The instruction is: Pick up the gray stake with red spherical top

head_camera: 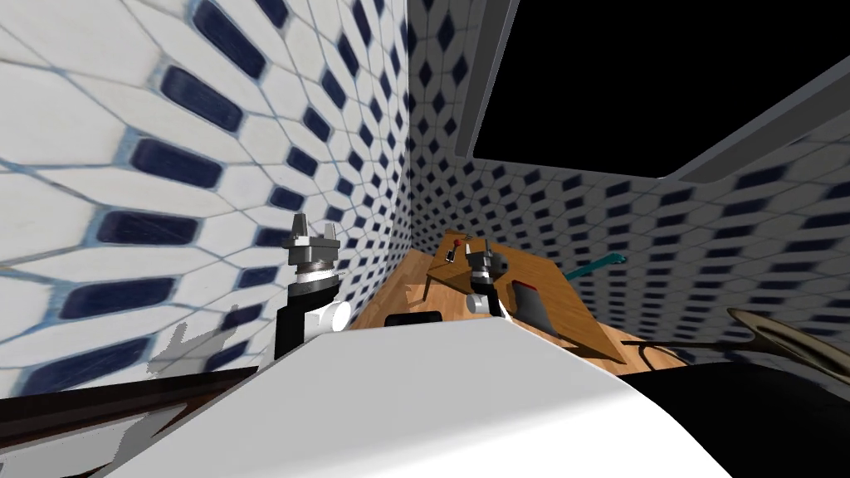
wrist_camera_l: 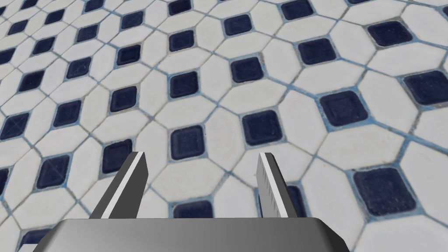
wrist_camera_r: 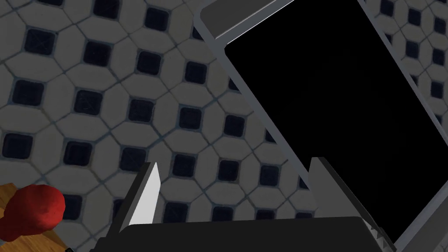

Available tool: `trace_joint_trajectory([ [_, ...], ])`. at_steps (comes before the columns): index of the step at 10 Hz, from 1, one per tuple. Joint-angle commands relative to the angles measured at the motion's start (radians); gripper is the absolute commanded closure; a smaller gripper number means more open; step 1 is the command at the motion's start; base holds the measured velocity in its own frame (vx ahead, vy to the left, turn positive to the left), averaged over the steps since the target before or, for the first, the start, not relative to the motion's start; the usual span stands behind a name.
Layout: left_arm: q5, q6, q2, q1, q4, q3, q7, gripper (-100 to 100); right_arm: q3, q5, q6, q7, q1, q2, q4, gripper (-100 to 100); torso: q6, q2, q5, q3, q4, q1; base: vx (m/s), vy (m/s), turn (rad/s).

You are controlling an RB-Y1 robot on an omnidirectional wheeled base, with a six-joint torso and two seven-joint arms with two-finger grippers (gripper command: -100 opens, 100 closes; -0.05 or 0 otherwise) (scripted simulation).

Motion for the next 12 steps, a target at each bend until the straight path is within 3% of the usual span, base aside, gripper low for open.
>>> trace_joint_trajectory([
  [1,0.0,0.0,0.0,0.0,0.0,0.0,0.0,0,0.0,-0.009,-0.005,-0.032,-0.009,-0.007,0.041,-100,0.0,0.0,0.0,0.0,0.0,0.0,-0.033,-0.051,0.092],
  [2,0.0,0.0,0.0,0.0,0.0,0.0,0.0,0,0.004,-0.028,-0.02,-0.069,-0.028,-0.018,0.078,-100,0.0,-0.001,0.0,-0.001,0.0,0.0,-0.04,-0.033,0.162],
  [4,0.0,0.0,0.0,0.0,0.0,0.0,0.0,0,0.004,-0.028,-0.02,-0.081,-0.028,-0.018,0.102,-100,0.001,-0.001,0.0,-0.001,0.0,0.001,-0.021,-0.027,0.04],
  [5,0.0,0.0,0.0,0.0,0.0,0.0,0.0,0,0.008,-0.047,-0.034,-0.127,-0.048,-0.027,0.138,-100,0.001,-0.002,0.0,-0.001,0.0,0.002,-0.035,-0.035,0.13],
  [6,0.0,0.0,0.0,0.0,0.0,0.0,0.0,0,0.008,-0.047,-0.034,-0.133,-0.048,-0.027,0.165,-100,0.0,-0.002,0.0,-0.001,0.0,0.001,-0.037,-0.028,0.103],
  [7,0.0,0.0,0.0,0.0,0.0,0.0,0.0,0,0.012,-0.067,-0.05,-0.172,-0.068,-0.036,0.194,-100,0.0,-0.001,0.0,-0.001,0.0,0.002,-0.039,-0.024,0.187],
  [9,0.0,0.0,0.0,0.0,0.0,0.0,0.0,0,0.012,-0.067,-0.05,-0.185,-0.068,-0.036,0.229,-100,0.001,-0.001,0.0,-0.001,0.0,0.002,-0.021,-0.022,0.042],
  [12,0.0,0.0,0.0,0.0,0.0,0.0,0.0,0,0.023,-0.109,-0.082,-0.274,-0.109,-0.05,0.322,-100,0.001,-0.002,0.0,-0.001,0.0,0.002,-0.034,-0.02,0.134],
])
